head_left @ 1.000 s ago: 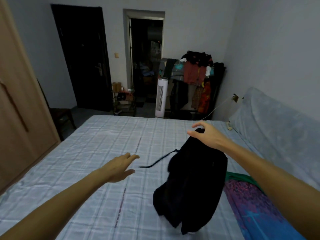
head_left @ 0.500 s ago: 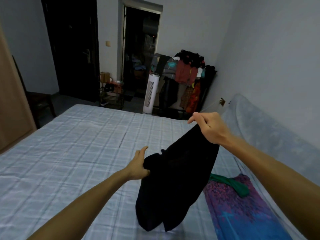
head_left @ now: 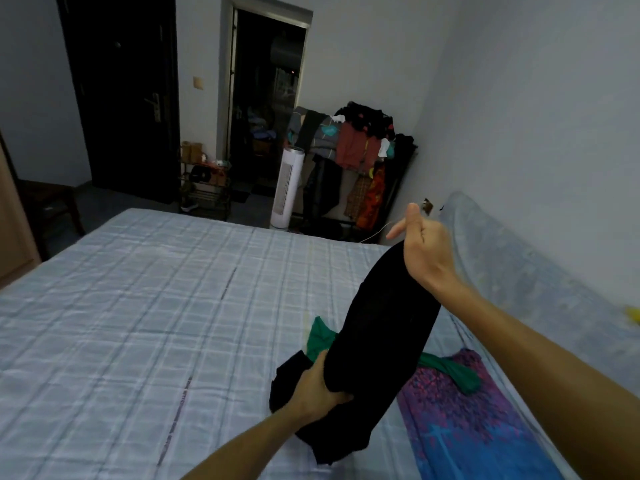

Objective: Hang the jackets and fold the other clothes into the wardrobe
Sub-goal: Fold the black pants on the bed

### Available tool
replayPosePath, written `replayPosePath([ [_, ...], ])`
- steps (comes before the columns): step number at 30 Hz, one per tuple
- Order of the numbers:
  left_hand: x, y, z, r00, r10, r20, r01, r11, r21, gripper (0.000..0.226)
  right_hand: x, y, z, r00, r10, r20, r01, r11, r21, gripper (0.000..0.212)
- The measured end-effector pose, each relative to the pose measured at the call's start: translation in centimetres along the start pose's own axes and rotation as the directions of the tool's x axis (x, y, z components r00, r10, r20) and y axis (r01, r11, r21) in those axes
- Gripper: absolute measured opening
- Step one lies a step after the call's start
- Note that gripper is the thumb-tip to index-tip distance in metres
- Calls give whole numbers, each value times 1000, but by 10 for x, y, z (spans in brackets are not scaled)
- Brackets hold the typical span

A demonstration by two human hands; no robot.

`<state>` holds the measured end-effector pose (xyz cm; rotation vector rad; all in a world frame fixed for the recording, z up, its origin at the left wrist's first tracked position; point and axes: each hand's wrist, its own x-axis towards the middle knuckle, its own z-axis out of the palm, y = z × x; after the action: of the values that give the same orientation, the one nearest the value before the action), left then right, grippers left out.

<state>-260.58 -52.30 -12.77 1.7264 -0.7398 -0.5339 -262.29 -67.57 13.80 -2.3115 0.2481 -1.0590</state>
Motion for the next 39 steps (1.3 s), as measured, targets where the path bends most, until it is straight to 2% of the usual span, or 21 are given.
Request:
replayPosePath([
  [3, 10, -1, -20, 1000, 7, 23, -9, 993, 119, 53, 2, 5, -14, 1000, -10, 8, 10, 1000, -16, 61],
  [5, 18, 1, -57, 999, -6, 54, -9, 961, 276, 34, -1, 23, -31, 990, -102, 100, 111, 990, -88, 56],
  [6, 23, 5, -81, 999, -24, 37, 10, 935, 354, 27, -3, 33, -39, 972, -136, 190, 166, 975, -148, 53],
  [7, 29, 9, -106, 999, -37, 6, 31, 903, 428, 24, -7, 42, -45, 941, -146, 306, 217, 953, -213, 56],
  [9, 37, 26, -154, 998, -22, -54, 48, 820, 570, 20, -14, 57, -47, 835, -96, 543, 313, 893, -323, 84],
  [12, 45, 57, -205, 999, 27, -27, 1, 696, 718, 9, -24, 72, -31, 672, 65, 737, 350, 850, -394, 113],
  [15, 48, 81, -232, 999, -4, 46, -33, 630, 776, 5, -23, 78, -9, 551, 166, 818, 360, 837, -412, 115],
  [18, 50, 97, -254, 993, -79, 85, -25, 572, 820, 10, -19, 73, 10, 443, 189, 876, 430, 813, -393, 112],
  [20, 52, 102, -266, 990, -118, 72, 2, 537, 844, 10, -15, 75, 25, 411, 168, 896, 497, 782, -375, 94],
  [24, 71, 107, -296, 972, -233, 15, 83, 407, 909, 21, 17, 79, 65, 457, 119, 881, 507, 780, -368, 38],
  [26, 96, 117, -314, 969, -245, -26, 119, 375, 919, 21, 51, 76, 86, 477, 159, 864, 496, 764, -414, 29],
  [28, 129, 135, -334, 974, -208, -92, 163, 357, 920, 18, 99, 75, 106, 532, 183, 827, 472, 747, -469, 28],
  [30, 167, 163, -357, 974, -121, -191, 223, 377, 899, 14, 162, 71, 122, 659, 133, 740, 433, 738, -518, 28],
  [32, 202, 206, -383, 950, 60, -307, 255, 423, 870, 14, 234, 53, 122, 833, 1, 553, 387, 713, -585, 27],
  [33, 216, 232, -396, 916, 172, -363, 258, 440, 860, 17, 269, 38, 117, 897, -83, 434, 365, 693, -621, 27],
  [35, 234, 288, -416, 795, 389, -466, 249, 491, 835, 23, 329, 1, 99, 949, -238, 205, 314, 680, -663, 27],
  [37, 239, 337, -428, 638, 543, -546, 217, 554, 804, 25, 365, -34, 77, 928, -370, 31, 293, 680, -672, 22],
  [39, 233, 370, -435, 518, 640, -567, 196, 557, 807, 24, 376, -55, 55, 859, -508, -60, 332, 643, -691, 15],
])
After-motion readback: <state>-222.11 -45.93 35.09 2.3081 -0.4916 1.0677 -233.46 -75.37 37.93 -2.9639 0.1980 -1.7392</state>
